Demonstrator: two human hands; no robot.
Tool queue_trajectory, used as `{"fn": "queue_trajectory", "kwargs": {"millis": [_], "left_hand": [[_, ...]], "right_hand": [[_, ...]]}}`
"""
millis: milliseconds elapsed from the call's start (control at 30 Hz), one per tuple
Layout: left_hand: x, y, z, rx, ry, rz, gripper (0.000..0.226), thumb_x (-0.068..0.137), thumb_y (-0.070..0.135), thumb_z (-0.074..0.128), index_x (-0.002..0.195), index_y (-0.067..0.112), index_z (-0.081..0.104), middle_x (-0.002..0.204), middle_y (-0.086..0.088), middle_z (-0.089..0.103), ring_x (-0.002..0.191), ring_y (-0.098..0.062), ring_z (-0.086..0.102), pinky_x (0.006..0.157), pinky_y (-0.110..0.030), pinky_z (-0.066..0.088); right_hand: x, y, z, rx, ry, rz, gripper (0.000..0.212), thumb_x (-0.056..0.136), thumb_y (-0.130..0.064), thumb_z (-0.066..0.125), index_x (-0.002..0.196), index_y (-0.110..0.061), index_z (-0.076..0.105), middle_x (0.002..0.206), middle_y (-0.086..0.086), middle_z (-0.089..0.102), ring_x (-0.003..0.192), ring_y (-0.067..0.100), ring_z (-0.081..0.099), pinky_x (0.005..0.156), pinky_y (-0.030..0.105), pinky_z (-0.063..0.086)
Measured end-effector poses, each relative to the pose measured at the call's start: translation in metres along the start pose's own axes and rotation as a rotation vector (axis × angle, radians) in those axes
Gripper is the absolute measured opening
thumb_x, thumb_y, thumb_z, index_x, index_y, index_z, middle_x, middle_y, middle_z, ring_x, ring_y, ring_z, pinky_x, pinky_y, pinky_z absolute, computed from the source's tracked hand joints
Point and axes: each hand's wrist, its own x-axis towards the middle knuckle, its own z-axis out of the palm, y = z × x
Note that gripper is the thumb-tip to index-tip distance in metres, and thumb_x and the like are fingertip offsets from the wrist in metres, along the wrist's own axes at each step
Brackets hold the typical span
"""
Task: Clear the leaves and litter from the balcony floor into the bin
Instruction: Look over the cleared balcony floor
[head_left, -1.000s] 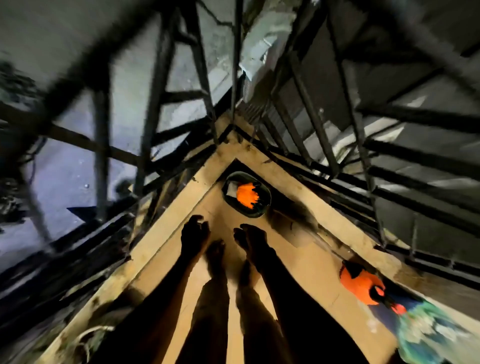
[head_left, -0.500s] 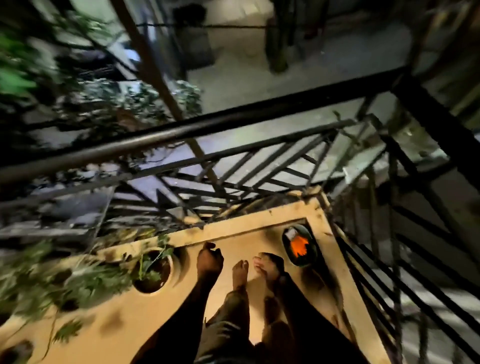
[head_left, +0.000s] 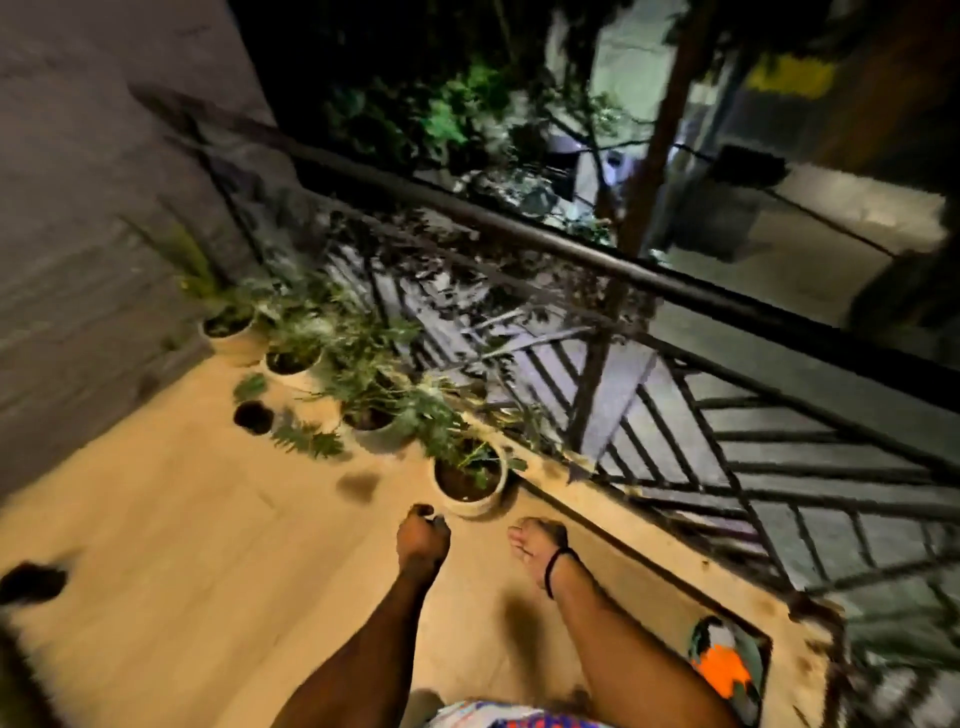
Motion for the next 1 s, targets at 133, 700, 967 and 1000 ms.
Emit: {"fn": "queue_trajectory", "kwargs": {"millis": [133,700,967,1000], "left_hand": [[0.028,-0.075,-0.087,-0.106,0.1,-0.141,0.03,0.1,0.022,0.057,0.125,0.007,0.058,0.102,-0.016,0.072,0.101,-0.035,0.065,0.079,-0.033,0.047],[0.135,-0.294,-0.337,-0.49,0.556,-0.58,0.028,0.098,0.018,0.058,0.121,0.003,0.061,0.101,-0.021,0.072,0.101,-0.039,0.065,0.083,-0.035,0.046],[0.219,-0.32,-0.395,-0.545,0.596,-0.726,0.027,0.097,0.019,0.061,0.12,0.006,0.063,0.106,-0.021,0.071,0.104,-0.038,0.065,0.088,-0.037,0.049],[0.234,-0.32,-0.405,-0.544,0.594,-0.732,0.026,0.097,0.02,0.06,0.12,0.007,0.062,0.108,-0.02,0.071,0.105,-0.038,0.064,0.088,-0.036,0.048]], "right_hand": [[0.015,0.025,0.126,-0.198,-0.037,-0.046,0.015,0.102,-0.009,0.041,0.096,-0.006,0.054,0.069,0.008,0.05,0.033,0.007,0.035,0.03,0.017,0.024],[-0.007,0.1,0.524,-0.819,-0.445,-0.04,0.023,0.091,0.008,0.039,0.081,-0.008,0.052,0.056,0.009,0.047,0.046,0.016,0.034,0.043,0.022,0.025],[0.032,0.083,0.657,-0.916,-0.511,0.014,0.022,0.095,0.005,0.038,0.083,-0.004,0.054,0.062,0.011,0.053,0.045,0.017,0.037,0.042,0.022,0.026],[0.04,0.079,0.675,-0.914,-0.503,0.021,0.022,0.095,0.005,0.037,0.084,-0.003,0.054,0.061,0.011,0.051,0.044,0.016,0.036,0.041,0.022,0.025]]}}
